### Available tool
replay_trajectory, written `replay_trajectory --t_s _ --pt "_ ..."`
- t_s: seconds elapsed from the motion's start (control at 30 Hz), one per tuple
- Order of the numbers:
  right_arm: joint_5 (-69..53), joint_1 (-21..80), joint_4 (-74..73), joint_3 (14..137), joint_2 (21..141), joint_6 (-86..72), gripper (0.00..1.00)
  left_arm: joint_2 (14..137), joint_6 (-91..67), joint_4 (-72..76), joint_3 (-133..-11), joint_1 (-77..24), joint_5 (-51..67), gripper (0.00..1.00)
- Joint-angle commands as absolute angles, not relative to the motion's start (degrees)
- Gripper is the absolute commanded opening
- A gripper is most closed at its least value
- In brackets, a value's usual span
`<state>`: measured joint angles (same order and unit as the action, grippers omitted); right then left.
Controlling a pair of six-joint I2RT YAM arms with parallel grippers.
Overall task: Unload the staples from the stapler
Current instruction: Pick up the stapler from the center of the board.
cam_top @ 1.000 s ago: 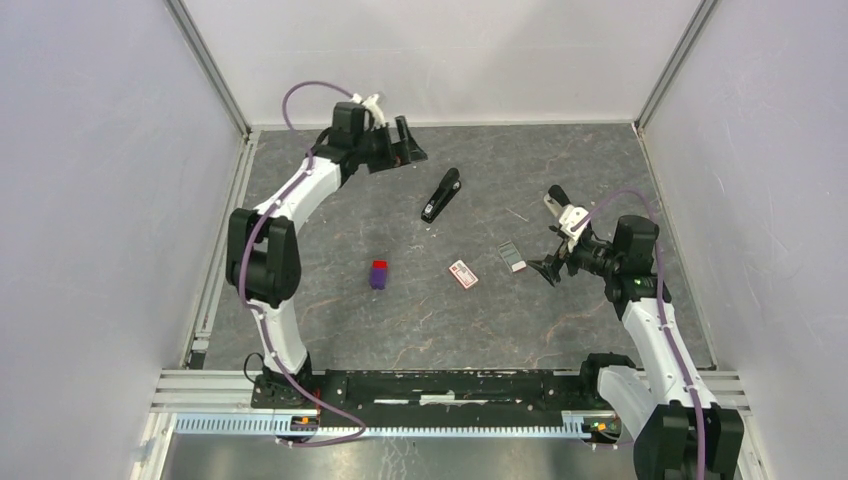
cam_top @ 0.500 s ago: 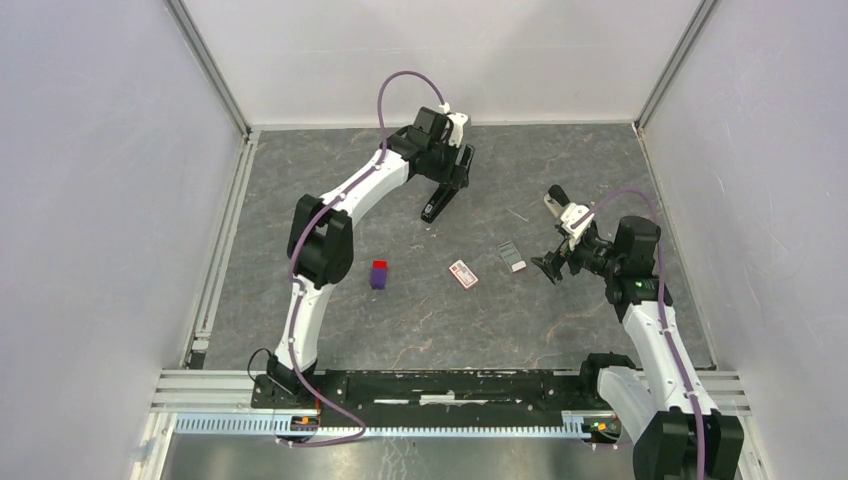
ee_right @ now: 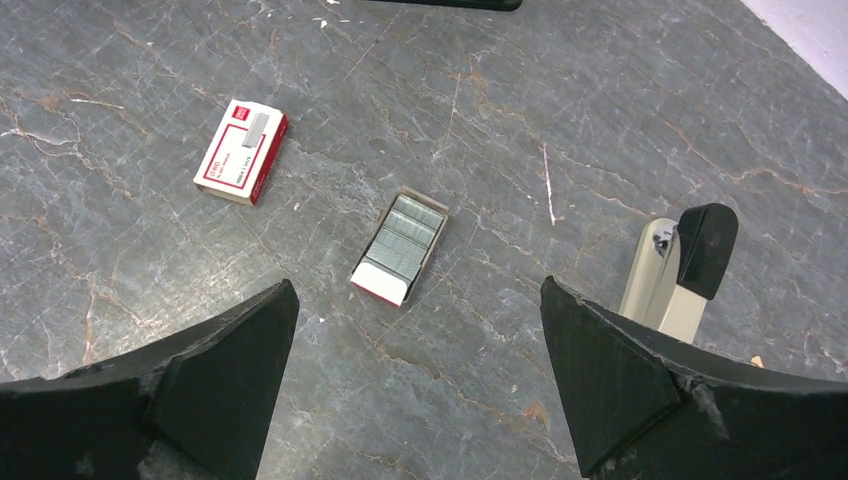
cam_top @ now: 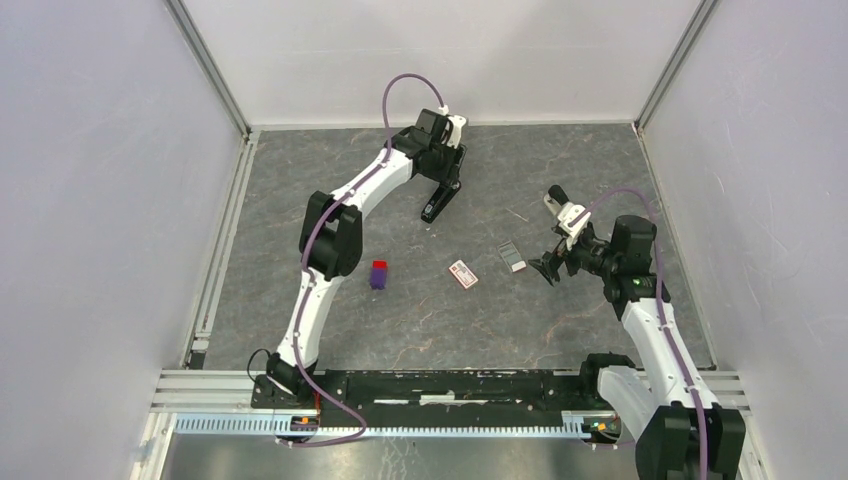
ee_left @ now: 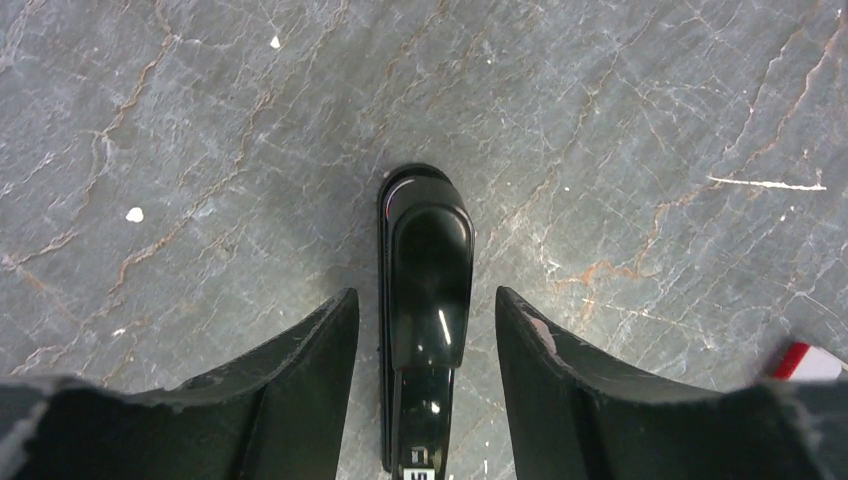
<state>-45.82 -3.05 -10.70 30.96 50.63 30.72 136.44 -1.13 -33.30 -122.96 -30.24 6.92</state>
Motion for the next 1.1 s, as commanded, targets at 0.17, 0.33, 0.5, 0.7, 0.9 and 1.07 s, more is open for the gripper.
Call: replay_trajectory --t_s 0.17,0.33,0.5,0.7,0.9,1.07 --pt "-44.4 -2.2 -10.7 33.9 51.4 30.6 0.98 140.9 2.6 -32.5 -129.7 -30.3 7.4 0.53" --pt "-44.1 -1.9 -10.9 34.3 51.8 30.8 0.98 141.5 3.4 -32.5 -129.6 -30.3 7.2 0.52" --pt "-43.9 -1.8 -11.1 34.3 51.7 30.9 0.98 142.0 3.7 -32.6 -129.5 -30.4 6.7 0.51" --pt "-43.9 -1.7 -11.1 34.4 51.6 31.0 0.98 142.4 4.2 -32.5 -129.7 -30.5 5.9 0.42" --pt "-43.8 -1.6 -11.2 34.4 51.5 31.1 0.98 142.4 5.1 -32.6 -129.9 -30.9 5.2 0.38" --pt "-43.8 -1.6 -11.3 34.4 51.4 31.1 0.98 140.7 6.8 -32.4 -129.3 -31.4 5.5 0.03"
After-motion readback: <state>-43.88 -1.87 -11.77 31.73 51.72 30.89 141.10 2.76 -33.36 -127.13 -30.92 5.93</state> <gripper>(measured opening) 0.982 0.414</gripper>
